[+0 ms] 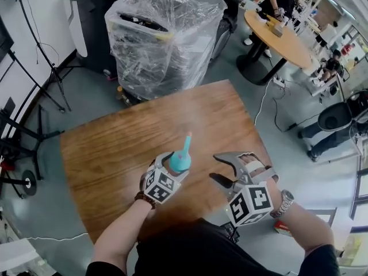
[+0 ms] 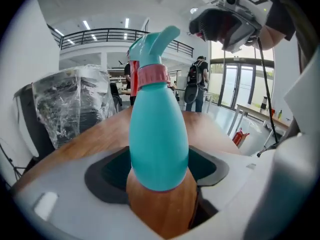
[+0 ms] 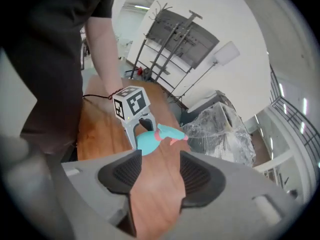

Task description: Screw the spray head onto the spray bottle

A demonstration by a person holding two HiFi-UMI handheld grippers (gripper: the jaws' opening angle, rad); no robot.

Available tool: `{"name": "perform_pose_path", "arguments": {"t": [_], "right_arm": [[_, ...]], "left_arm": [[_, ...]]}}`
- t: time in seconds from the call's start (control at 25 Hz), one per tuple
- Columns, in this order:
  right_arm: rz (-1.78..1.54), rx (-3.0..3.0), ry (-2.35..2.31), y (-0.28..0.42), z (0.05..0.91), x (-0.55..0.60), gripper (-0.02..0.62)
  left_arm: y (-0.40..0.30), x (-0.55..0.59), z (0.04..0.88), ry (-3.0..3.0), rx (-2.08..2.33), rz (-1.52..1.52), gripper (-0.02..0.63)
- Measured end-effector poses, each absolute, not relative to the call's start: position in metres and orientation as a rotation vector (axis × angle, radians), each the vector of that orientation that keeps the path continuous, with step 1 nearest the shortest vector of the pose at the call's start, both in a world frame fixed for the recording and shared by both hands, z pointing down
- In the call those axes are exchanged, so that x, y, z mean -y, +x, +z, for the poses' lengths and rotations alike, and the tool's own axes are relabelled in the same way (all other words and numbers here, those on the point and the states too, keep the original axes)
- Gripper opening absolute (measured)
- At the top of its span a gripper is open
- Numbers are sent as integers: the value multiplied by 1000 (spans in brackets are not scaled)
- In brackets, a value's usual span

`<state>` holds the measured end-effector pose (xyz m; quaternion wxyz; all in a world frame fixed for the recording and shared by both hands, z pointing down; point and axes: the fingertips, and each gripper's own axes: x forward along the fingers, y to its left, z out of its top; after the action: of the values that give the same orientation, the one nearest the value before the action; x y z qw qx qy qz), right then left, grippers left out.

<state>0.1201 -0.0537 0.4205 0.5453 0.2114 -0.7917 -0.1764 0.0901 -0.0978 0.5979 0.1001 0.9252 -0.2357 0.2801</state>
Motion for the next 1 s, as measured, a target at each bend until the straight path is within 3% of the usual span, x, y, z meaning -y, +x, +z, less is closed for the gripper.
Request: {"name": "perform_pose_path", "arguments": {"t": [0.12,0.4,0.6,1.0], "right_arm": [[-311,1960,634,129,426,55,204],[-135,2080,914,147,438,64,55],[-51,2142,1018,154,453,60,-3],[137,2188,1131,140,476,49,-5]], "left_arm": [[92,107,612,2716,744,817,380],[100,118,633,2709,789,829,380],[104,123,639,2750,790,857,382],[98,115,627,2759,719,895,414]]}}
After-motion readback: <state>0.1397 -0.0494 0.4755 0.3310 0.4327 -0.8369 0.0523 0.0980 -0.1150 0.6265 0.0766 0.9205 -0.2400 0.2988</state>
